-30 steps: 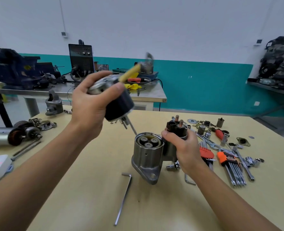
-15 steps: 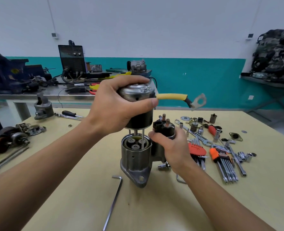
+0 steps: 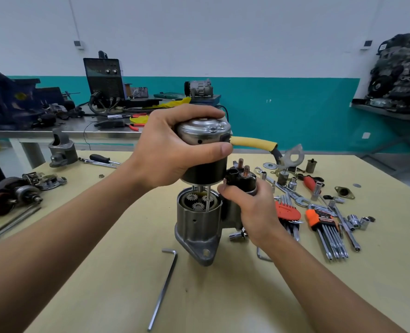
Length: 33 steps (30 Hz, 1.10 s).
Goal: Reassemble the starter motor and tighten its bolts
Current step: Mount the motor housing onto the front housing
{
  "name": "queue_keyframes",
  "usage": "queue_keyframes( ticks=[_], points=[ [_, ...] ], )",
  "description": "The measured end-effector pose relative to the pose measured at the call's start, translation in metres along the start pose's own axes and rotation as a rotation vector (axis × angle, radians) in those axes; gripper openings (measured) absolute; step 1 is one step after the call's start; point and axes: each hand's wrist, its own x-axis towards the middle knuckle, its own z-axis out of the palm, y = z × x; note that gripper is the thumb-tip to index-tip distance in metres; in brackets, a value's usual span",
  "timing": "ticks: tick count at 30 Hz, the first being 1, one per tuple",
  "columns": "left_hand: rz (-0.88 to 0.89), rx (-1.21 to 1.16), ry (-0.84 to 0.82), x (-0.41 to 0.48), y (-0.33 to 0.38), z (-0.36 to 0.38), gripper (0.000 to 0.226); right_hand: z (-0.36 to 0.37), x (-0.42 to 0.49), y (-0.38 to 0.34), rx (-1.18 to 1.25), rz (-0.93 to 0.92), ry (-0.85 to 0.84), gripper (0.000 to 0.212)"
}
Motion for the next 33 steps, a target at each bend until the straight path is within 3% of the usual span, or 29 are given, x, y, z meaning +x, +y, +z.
queue_keyframes(
  ticks=[9,16,19,24,26,28,29,30,33],
  points=[
    [-0.021,-0.037,-0.061,0.005,-0.016,-0.003,0.044,-0.002,0.003,0.004,0.041,-0.042,-0.017,0.021],
    [-0.039,-0.050,-0.089,-0.002,-0.029,-0.002,0.042,-0.007,0.004,0.009,0.096,-0.050,-0.038,0.033],
    [-0.035,-0.013,-0.147,-0.003,-0.032,-0.003,0.044,-0.009,0.005,0.012,0.206,-0.065,-0.128,0.021],
    [-0.036,-0.056,-0.163,-0.008,-0.036,-0.003,0.051,-0.005,0.004,0.018,0.278,-0.093,-0.076,0.038],
    [-0.039,-0.060,-0.170,-0.012,-0.038,-0.003,0.058,-0.001,-0.001,0.016,0.182,-0.093,0.016,0.051],
    [-0.059,-0.076,-0.194,-0.015,-0.039,-0.004,0.077,0.004,-0.005,0.012,-0.026,-0.024,0.171,0.042],
    [-0.074,-0.087,-0.189,-0.017,-0.040,-0.005,0.088,0.005,-0.006,0.010,-0.083,0.022,0.235,0.048],
    [-0.088,-0.099,-0.168,-0.019,-0.041,-0.004,0.098,0.007,-0.008,0.008,-0.096,-0.012,0.232,0.053],
    [-0.139,-0.178,-0.105,-0.031,-0.049,0.003,0.107,0.015,-0.009,-0.007,0.122,-0.188,0.086,0.028]
  ],
)
